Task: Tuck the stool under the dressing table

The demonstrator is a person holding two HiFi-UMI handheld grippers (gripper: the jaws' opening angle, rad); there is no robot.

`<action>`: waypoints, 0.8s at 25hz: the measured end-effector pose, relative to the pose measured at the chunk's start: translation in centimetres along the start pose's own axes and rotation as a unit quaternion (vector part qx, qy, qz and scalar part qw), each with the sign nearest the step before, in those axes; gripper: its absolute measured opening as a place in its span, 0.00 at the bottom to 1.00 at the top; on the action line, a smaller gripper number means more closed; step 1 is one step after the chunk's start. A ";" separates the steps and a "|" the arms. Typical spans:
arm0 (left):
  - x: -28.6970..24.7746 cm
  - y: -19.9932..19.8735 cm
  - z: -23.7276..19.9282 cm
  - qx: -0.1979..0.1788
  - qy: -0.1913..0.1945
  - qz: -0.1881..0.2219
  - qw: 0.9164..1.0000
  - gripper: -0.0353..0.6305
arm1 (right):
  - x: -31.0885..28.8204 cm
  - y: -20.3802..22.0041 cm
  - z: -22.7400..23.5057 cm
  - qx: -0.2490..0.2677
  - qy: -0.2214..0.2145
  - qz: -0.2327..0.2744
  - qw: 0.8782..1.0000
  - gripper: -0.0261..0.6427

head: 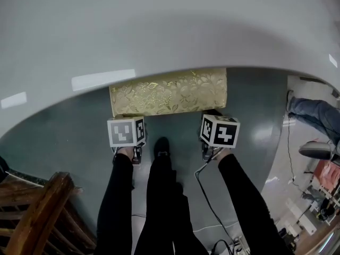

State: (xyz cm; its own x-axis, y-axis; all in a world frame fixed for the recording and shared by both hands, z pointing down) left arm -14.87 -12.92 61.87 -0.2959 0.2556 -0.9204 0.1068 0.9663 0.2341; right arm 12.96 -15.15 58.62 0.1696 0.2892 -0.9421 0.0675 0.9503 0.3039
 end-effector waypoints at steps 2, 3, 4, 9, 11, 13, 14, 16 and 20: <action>-0.4 0.0 0.0 -0.001 -0.001 0.000 1.000 0.06 | -0.4 -0.2 0.1 -0.001 0.000 -0.002 1.000 0.05; -0.5 0.0 0.0 0.000 -0.002 0.003 1.000 0.06 | -0.5 -0.2 0.1 -0.001 0.000 -0.003 1.000 0.05; -0.6 0.1 -0.1 0.001 -0.004 0.006 1.000 0.06 | -0.6 -0.2 0.1 0.001 -0.002 -0.001 1.000 0.05; -0.4 0.2 -0.3 -0.011 -0.014 0.021 1.000 0.06 | -0.8 0.9 0.0 -0.018 -0.019 0.015 1.000 0.05; 0.0 0.3 -0.4 -0.009 -0.015 0.026 0.999 0.06 | -0.5 1.6 0.0 -0.030 -0.027 0.017 0.999 0.05; 0.4 0.6 -0.3 -0.007 -0.014 0.029 0.999 0.06 | -0.1 2.1 -0.1 -0.034 -0.032 0.022 0.999 0.05; 0.6 0.9 -0.3 -0.008 -0.014 0.030 0.999 0.06 | 0.3 2.3 -0.3 -0.033 -0.033 0.025 0.999 0.05; 1.1 1.8 -0.1 -0.010 -0.012 0.031 0.999 0.06 | 0.9 3.1 -0.9 -0.033 -0.043 0.030 0.998 0.05; 1.9 4.4 0.7 -0.013 -0.003 0.027 1.000 0.06 | 2.0 5.2 -1.8 -0.027 -0.063 0.040 0.997 0.05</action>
State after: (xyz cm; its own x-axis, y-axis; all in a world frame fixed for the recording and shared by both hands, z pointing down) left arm -14.31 -8.24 60.94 -0.2856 0.3067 -0.9079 0.0980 0.9518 0.2907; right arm 11.85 -9.47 58.09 0.2946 0.3507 -0.8889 -0.0040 0.9307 0.3659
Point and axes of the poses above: the fingertips, and each gripper's own axes: x backward along the fingers, z to its right, y out of its underside, the point moved 9 cm from there along x, backward along the fingers, and after that the axes turned 2 degrees about -y, right-handed, at the moved point
